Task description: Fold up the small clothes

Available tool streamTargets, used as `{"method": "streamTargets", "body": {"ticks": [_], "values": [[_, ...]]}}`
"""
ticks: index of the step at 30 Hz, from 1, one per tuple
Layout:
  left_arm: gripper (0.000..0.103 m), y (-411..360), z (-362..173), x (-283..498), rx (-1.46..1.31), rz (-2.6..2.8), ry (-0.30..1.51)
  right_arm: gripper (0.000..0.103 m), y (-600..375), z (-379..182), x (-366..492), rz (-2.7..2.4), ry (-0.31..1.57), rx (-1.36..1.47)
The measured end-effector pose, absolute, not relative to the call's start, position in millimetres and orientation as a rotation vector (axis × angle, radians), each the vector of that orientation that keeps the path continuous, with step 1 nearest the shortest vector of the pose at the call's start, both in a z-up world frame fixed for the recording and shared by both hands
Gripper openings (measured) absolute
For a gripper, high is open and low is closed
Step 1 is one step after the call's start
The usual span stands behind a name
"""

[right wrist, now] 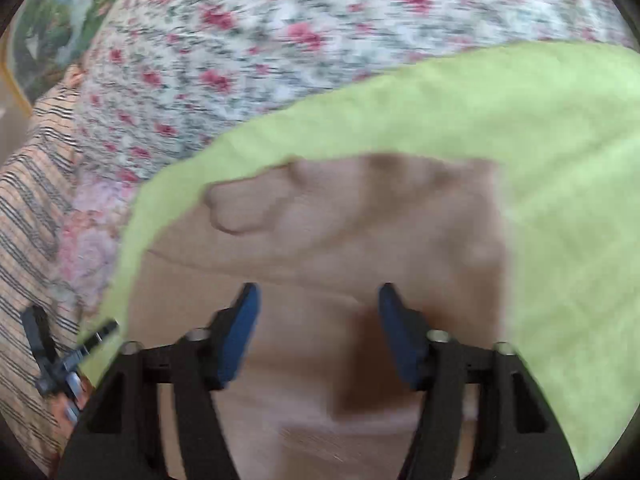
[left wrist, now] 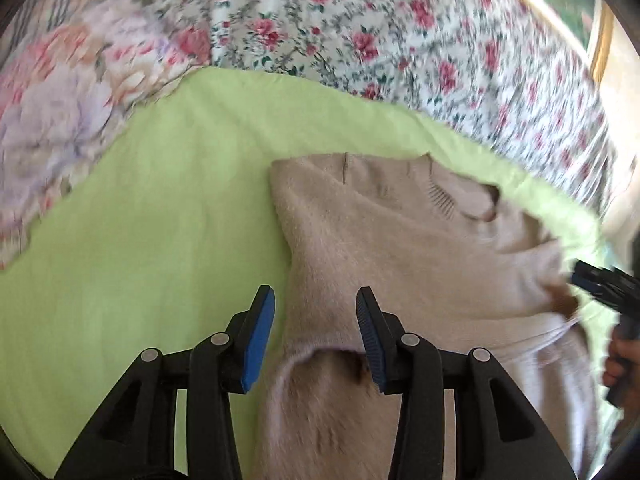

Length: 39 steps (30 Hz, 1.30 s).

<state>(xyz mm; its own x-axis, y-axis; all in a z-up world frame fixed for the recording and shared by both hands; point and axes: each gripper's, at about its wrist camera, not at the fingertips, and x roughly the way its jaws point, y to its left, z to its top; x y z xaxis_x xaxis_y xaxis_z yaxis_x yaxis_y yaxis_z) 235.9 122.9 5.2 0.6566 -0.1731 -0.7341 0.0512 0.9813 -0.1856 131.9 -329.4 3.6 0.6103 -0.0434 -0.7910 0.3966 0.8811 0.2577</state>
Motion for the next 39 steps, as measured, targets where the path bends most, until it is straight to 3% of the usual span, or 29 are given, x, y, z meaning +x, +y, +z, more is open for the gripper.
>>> {"method": "streamTargets", "body": {"ticks": [5, 6, 7, 11, 17, 18, 21, 39], "values": [[0.042, 112.8, -19.9, 248.8, 0.001, -0.05, 0.891, 0.034, -321.8, -25.7, 135.4, -0.212, 1.023, 0.345], [0.043, 111.0, -31.1, 253.7, 0.055, -0.016, 0.932, 0.021, -324.8, -30.1, 133.6, -0.257, 1.04, 0.303], [0.044, 112.7, -36.1, 254.4, 0.055, -0.024, 0.932, 0.0, -330.0, -33.0, 130.5, -0.301, 1.036, 0.266], [0.046, 117.9, -33.1, 253.4, 0.042, -0.021, 0.937, 0.0, -345.3, -23.5, 115.8, -0.352, 0.978, 0.37], [0.044, 104.3, -13.8, 216.7, -0.036, -0.063, 0.938, 0.005, -330.1, 10.4, 69.3, -0.298, 0.91, 0.409], [0.044, 106.6, -11.0, 207.7, -0.053, -0.074, 0.941, 0.01, -326.8, 13.9, 57.5, -0.291, 0.903, 0.429], [0.044, 114.5, -7.1, 174.7, -0.094, -0.112, 0.96, 0.056, -310.0, 20.9, 24.9, -0.265, 0.886, 0.463], [0.057, 142.6, -41.7, -33.1, -0.205, -0.367, 1.097, 0.057, -272.9, 11.4, -169.0, -0.192, 0.888, 0.673]]}}
